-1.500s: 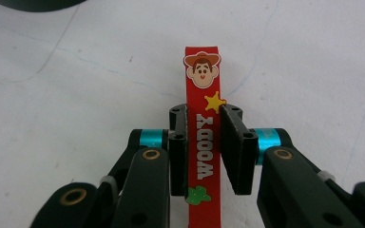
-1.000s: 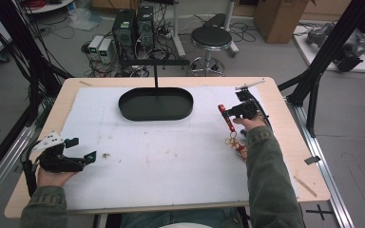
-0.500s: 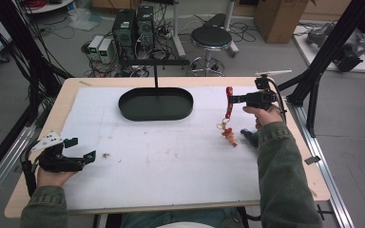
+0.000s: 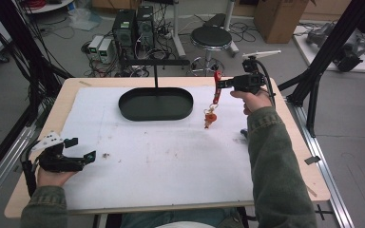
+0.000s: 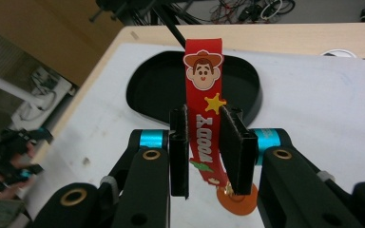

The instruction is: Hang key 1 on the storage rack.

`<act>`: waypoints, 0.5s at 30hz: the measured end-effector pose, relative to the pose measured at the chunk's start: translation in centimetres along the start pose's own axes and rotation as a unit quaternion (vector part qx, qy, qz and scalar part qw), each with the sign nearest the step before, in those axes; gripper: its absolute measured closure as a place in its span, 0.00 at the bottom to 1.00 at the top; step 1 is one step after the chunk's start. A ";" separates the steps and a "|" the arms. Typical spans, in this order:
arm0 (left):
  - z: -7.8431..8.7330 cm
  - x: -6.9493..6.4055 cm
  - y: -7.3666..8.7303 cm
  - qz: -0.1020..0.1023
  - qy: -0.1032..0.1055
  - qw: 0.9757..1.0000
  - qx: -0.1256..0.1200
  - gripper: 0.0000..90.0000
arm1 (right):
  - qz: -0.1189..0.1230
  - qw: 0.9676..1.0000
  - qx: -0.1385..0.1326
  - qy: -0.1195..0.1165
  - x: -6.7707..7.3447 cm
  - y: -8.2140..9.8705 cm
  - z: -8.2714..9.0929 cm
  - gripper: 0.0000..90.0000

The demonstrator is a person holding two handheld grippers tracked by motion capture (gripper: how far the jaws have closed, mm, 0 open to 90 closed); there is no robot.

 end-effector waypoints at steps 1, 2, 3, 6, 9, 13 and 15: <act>0.0 0.0 0.0 0.000 0.000 1.000 0.000 0.02 | -0.005 1.000 -0.001 -0.002 0.2 -0.2 -0.2 0.83; 0.0 0.0 0.0 0.000 0.001 1.000 -0.001 0.02 | -0.006 1.000 -0.001 -0.004 0.4 -0.4 -0.4 0.83; 0.0 0.1 0.0 0.001 0.001 1.000 -0.001 0.02 | -0.007 1.000 0.001 -0.004 0.6 -0.5 -0.6 0.83; 0.0 0.1 0.0 0.004 0.001 1.000 -0.002 0.02 | -0.006 1.000 -0.001 -0.008 1.2 -1.1 -1.1 0.83; -0.1 0.1 0.0 0.003 0.002 1.000 -0.002 0.03 | -0.003 1.000 -0.005 -0.013 1.9 -1.6 -1.5 0.83; 0.0 0.0 -0.1 0.003 0.004 1.000 -0.003 0.02 | 0.006 1.000 0.003 -0.008 2.5 -2.1 -2.0 0.83; 0.0 0.0 -0.1 0.000 0.003 1.000 -0.003 0.02 | 0.005 1.000 0.003 -0.012 3.1 -2.5 -2.3 0.83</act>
Point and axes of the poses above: each handheld gripper's, and its own axes: z roughly backward along the jaws, y roughly out of its underside, x roughly to its left, the point moved 10 cm from there along -z, roughly forward along the jaws, and after that the axes turned 3 degrees about z, right-handed, at the moved point
